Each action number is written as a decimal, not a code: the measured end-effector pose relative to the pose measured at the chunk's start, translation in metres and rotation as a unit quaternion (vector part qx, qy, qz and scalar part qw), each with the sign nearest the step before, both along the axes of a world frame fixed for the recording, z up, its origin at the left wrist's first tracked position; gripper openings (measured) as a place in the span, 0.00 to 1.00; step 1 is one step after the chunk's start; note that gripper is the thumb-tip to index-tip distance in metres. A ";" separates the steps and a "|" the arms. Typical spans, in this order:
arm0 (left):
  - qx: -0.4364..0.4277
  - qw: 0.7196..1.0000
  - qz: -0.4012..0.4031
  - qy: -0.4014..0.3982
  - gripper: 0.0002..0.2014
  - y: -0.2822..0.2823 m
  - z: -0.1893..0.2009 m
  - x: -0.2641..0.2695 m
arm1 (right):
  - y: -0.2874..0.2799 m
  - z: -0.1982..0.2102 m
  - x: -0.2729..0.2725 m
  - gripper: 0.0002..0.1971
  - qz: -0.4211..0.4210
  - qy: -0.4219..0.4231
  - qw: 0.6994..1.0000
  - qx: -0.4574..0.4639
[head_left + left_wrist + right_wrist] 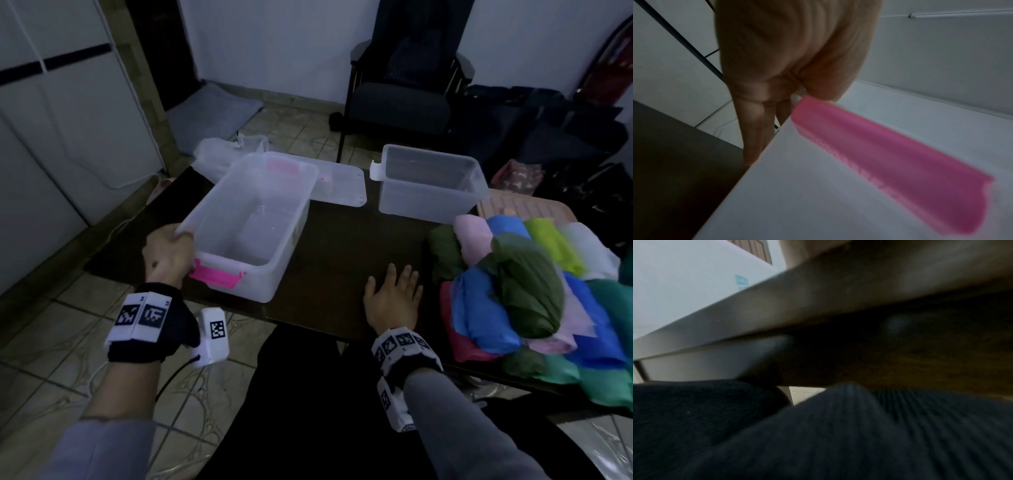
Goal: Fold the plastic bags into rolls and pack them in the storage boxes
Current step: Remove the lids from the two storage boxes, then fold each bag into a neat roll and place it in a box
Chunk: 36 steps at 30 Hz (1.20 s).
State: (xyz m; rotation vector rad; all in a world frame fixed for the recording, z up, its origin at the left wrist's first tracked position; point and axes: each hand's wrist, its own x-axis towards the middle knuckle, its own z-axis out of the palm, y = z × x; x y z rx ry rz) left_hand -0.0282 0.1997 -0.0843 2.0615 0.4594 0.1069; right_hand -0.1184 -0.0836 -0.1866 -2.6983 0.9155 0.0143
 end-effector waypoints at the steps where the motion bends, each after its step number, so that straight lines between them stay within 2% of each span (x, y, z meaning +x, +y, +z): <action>1: -0.001 1.000 0.001 0.003 0.19 0.002 0.000 0.001 | 0.000 0.000 0.000 0.31 0.001 0.003 1.000 0.000; 5: 0.036 0.999 0.008 -0.006 0.21 0.002 0.005 -0.002 | -0.001 0.002 0.000 0.31 0.003 0.017 1.000 0.002; 7: 0.072 0.991 0.014 -0.110 0.24 -0.001 0.014 -0.012 | -0.001 0.002 0.001 0.31 0.005 0.025 1.000 0.007; 9: 0.091 0.963 0.004 -0.254 0.21 -0.014 0.033 -0.032 | -0.002 0.004 0.001 0.31 0.006 0.030 0.999 0.015; 11: 0.076 0.950 -0.067 -0.294 0.16 -0.037 0.048 -0.053 | -0.004 0.009 0.001 0.31 0.008 0.041 0.998 0.039; 13: 0.065 0.950 -0.187 -0.240 0.14 -0.070 0.047 -0.071 | -0.005 0.021 -0.001 0.30 0.013 0.030 0.997 0.066; 16: 0.094 0.920 -0.352 -0.145 0.14 -0.118 0.013 -0.079 | -0.006 0.051 -0.009 0.23 0.032 -0.077 0.996 0.028; 18: 0.111 0.896 -0.429 -0.041 0.17 -0.142 -0.018 -0.074 | -0.010 0.078 -0.017 0.19 0.021 -0.162 0.986 -0.026; 20: 0.128 0.869 -0.473 0.070 0.22 -0.157 -0.042 -0.068 | -0.021 0.105 -0.028 0.19 -0.029 -0.236 0.968 -0.081; 22: 0.171 0.852 -0.480 0.120 0.26 -0.164 -0.057 -0.062 | -0.040 0.123 -0.041 0.22 -0.112 -0.250 0.955 -0.118; 24: 0.217 0.843 -0.476 0.125 0.30 -0.168 -0.065 -0.057 | -0.063 0.128 -0.055 0.25 -0.195 -0.187 0.956 -0.118; 26: 0.235 0.837 -0.476 0.132 0.35 -0.172 -0.070 -0.053 | -0.083 0.124 -0.064 0.30 -0.238 -0.123 0.961 -0.076; 29: 0.271 0.825 -0.480 0.127 0.38 -0.181 -0.073 -0.050 | -0.101 0.113 -0.069 0.38 -0.251 -0.076 0.965 0.000; 36: 0.322 0.806 -0.482 0.119 0.36 -0.185 -0.081 -0.046 | -0.120 0.107 -0.068 0.35 -0.256 -0.056 0.964 0.032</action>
